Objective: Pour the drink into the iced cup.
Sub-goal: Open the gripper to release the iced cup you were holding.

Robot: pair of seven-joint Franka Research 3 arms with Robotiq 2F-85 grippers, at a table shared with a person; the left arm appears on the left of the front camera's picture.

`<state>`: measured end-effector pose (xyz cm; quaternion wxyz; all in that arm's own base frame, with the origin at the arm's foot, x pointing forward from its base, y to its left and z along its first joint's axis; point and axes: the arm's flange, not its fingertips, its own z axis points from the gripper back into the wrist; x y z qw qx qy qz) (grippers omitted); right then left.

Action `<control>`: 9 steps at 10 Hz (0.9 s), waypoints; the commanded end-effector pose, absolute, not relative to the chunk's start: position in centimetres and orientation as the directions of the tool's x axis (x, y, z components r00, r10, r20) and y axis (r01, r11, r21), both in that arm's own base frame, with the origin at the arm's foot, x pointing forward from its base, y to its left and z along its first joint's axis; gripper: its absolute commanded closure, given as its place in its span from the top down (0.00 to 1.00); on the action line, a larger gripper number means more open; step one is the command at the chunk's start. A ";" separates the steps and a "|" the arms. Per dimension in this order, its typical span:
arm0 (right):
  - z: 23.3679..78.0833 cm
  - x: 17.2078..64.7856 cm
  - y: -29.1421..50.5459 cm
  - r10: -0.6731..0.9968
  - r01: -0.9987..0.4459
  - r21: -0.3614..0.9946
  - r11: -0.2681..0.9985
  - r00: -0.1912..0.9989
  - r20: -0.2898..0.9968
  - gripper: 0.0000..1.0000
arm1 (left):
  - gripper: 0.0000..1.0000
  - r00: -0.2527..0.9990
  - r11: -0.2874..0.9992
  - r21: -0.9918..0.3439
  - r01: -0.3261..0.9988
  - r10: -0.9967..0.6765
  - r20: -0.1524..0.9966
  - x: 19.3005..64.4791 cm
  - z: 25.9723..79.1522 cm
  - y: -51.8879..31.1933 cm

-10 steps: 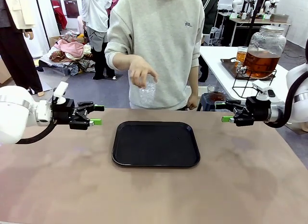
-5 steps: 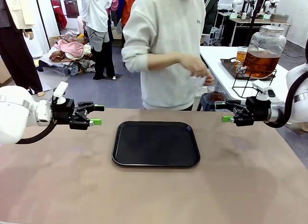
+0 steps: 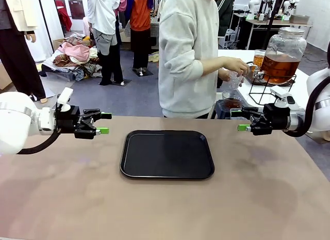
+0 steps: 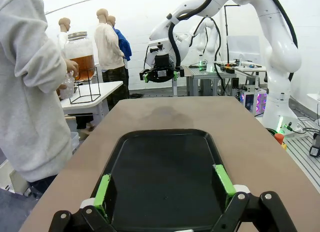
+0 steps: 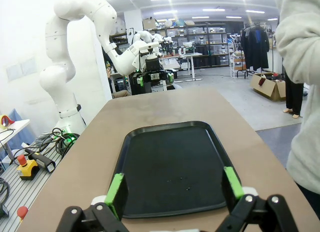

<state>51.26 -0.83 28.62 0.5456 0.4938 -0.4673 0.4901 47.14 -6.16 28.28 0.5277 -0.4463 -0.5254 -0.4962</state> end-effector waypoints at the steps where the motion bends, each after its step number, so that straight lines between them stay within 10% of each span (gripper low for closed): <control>1: 28.9 51.4 -0.8 0.081 -0.996 0.077 0.035 0.079 0.994 1.00 | 1.00 -0.047 0.119 0.052 0.992 -0.045 0.998 47.2 28.5 -6.2; 9: 28.9 51.4 -0.8 0.081 -0.996 0.077 0.035 0.079 0.994 1.00 | 1.00 -0.047 0.119 0.052 0.992 -0.045 0.998 47.2 28.5 -6.2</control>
